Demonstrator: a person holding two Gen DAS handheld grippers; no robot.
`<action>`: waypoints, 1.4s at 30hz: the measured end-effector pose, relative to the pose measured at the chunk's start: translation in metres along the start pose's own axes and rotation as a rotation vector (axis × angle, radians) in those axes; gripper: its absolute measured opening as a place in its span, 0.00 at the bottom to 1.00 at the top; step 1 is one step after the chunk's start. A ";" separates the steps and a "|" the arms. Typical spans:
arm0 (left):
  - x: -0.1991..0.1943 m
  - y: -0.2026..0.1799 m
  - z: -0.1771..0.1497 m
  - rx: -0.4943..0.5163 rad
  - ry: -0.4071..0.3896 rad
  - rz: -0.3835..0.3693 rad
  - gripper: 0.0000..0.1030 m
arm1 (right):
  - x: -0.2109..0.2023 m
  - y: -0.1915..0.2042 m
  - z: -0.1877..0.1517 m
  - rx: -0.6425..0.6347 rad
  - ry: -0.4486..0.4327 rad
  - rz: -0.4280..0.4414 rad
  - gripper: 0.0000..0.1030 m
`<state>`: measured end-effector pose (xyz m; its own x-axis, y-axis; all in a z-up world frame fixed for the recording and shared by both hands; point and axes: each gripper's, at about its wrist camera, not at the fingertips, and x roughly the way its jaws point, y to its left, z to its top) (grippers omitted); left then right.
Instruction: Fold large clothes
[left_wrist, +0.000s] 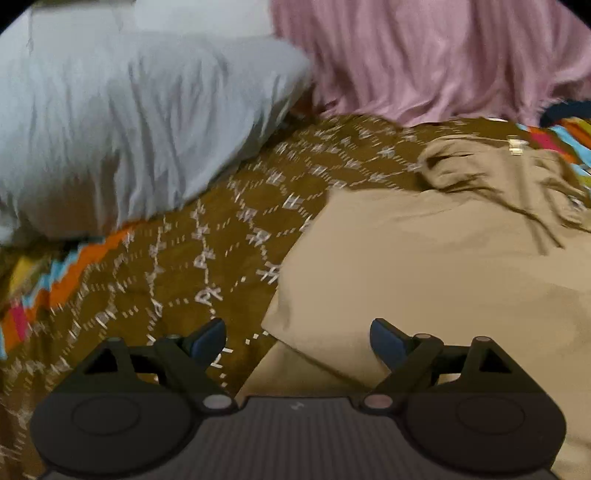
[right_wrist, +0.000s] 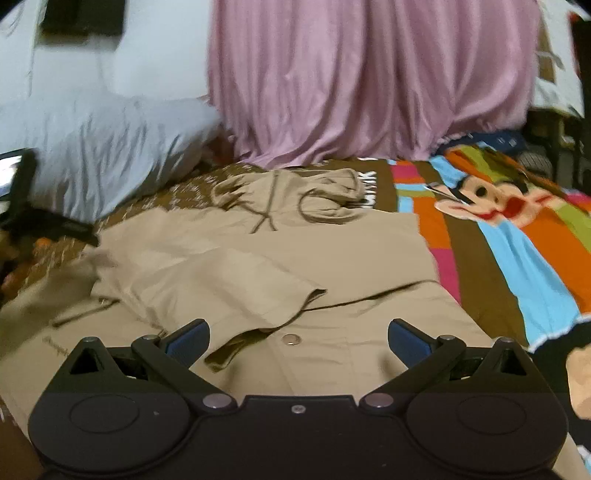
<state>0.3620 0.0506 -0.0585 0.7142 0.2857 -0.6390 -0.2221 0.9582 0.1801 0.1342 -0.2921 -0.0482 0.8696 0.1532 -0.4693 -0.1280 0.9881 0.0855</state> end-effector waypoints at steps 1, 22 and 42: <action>0.014 0.002 -0.001 -0.024 0.026 0.012 0.86 | 0.002 0.003 0.000 -0.015 0.008 -0.002 0.99; 0.085 -0.041 0.129 0.045 -0.066 -0.185 0.93 | 0.137 -0.097 0.135 0.004 0.165 -0.047 0.92; 0.156 -0.128 0.191 -0.020 -0.152 -0.112 0.00 | 0.377 -0.119 0.208 0.168 0.032 -0.178 0.03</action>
<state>0.6281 -0.0254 -0.0385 0.8270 0.1778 -0.5334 -0.1481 0.9841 0.0984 0.5769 -0.3552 -0.0523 0.8557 -0.0197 -0.5171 0.1089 0.9837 0.1428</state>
